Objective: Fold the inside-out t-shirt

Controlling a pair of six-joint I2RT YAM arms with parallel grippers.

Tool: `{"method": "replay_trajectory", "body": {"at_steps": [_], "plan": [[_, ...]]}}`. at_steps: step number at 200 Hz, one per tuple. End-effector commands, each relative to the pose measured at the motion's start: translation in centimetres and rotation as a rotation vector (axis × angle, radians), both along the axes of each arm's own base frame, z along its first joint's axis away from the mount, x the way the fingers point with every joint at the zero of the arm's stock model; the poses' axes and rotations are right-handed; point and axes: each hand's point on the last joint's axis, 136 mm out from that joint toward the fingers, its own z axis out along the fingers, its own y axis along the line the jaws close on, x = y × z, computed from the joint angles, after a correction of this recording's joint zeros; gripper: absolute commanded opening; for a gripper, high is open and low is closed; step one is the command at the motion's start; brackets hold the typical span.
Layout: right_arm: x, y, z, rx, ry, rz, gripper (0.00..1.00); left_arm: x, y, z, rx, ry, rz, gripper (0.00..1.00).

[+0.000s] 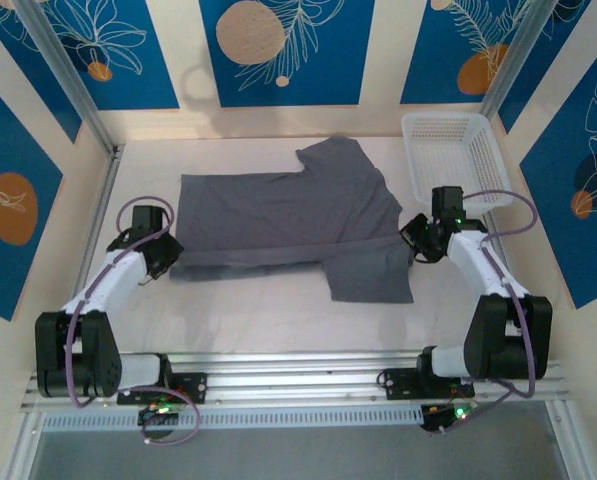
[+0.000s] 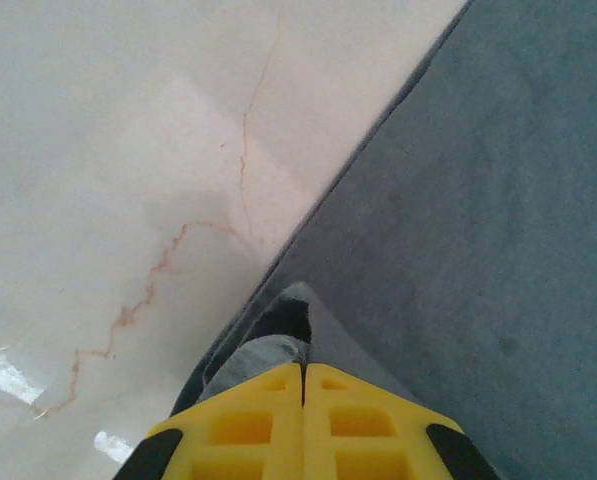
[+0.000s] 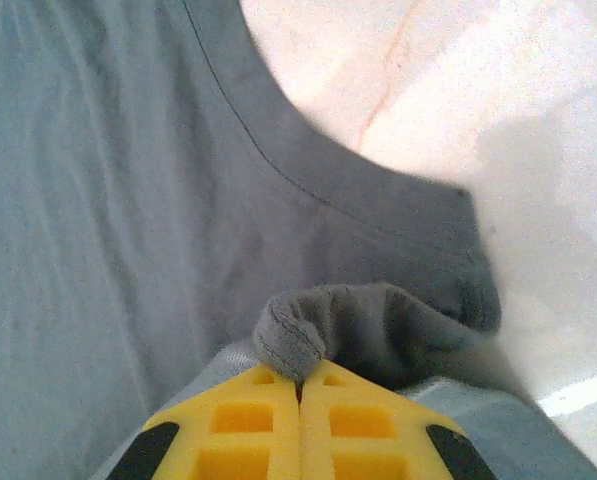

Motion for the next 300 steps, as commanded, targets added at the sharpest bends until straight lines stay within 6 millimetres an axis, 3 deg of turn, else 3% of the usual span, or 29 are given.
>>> {"method": "replay_trajectory", "body": {"at_steps": [1, 35, 50, 69, 81, 113, 129, 147, 186, 213, 246, 261, 286, 300], "plan": [[1.9, -0.4, 0.1, -0.012, -0.019, 0.027, 0.0, 1.5, 1.2, 0.3, 0.038, -0.013, 0.017, 0.0], [2.8, 0.3, -2.1, 0.025, 0.029, 0.046, 0.01, 2.2, 1.0, -2.1, 0.021, 0.044, 0.023, 0.0], [2.8, 0.6, -3.0, 0.039, 0.061, 0.059, 0.19, 2.6, 0.9, -2.8, 0.014, 0.058, 0.024, 0.0], [2.8, 0.6, -2.7, 0.021, 0.076, 0.076, 0.37, 3.0, 0.7, -2.9, 0.003, 0.048, 0.024, 0.23], [2.6, 0.1, -1.7, -0.011, 0.071, 0.062, 0.46, 3.2, 0.8, -2.1, 0.005, 0.023, 0.028, 0.31], [0.9, -1.1, 1.2, -0.032, 0.031, 0.0, 0.47, 3.1, 1.0, 2.1, 0.032, -0.061, 0.006, 0.39], [-1.6, -1.1, 1.1, -0.012, 0.025, -0.056, 0.47, 2.4, 0.1, 4.5, 0.006, -0.124, -0.031, 0.46], [-4.8, -1.1, -0.5, 0.005, 0.054, -0.095, 0.53, 1.3, -1.5, 6.5, -0.014, -0.182, -0.096, 0.52], [-10.3, 0.1, -5.0, 0.076, 0.229, -0.083, 0.53, -1.7, -7.4, 9.5, -0.073, -0.312, -0.382, 0.54], [-10.9, 0.4, -7.1, 0.099, 0.278, -0.086, 0.53, -3.4, -10.9, 10.0, -0.105, -0.379, -0.573, 0.58], [-9.3, 1.1, -8.0, 0.132, 0.27, -0.071, 0.43, -3.6, -11.1, 9.7, -0.097, -0.353, -0.597, 0.61], [-8.9, 1.2, -8.3, 0.125, 0.277, -0.058, 0.33, -3.4, -10.8, 9.8, -0.079, -0.351, -0.581, 0.62], [-8.4, 1.7, -8.7, 0.151, 0.293, -0.045, 0.29, -3.3, -10.0, 9.5, -0.049, -0.335, -0.55, 0.62], [-8.4, 2.0, -8.9, 0.167, 0.297, -0.032, 0.2, -3.4, -9.5, 9.0, -0.031, -0.317, -0.525, 0.62]]}}
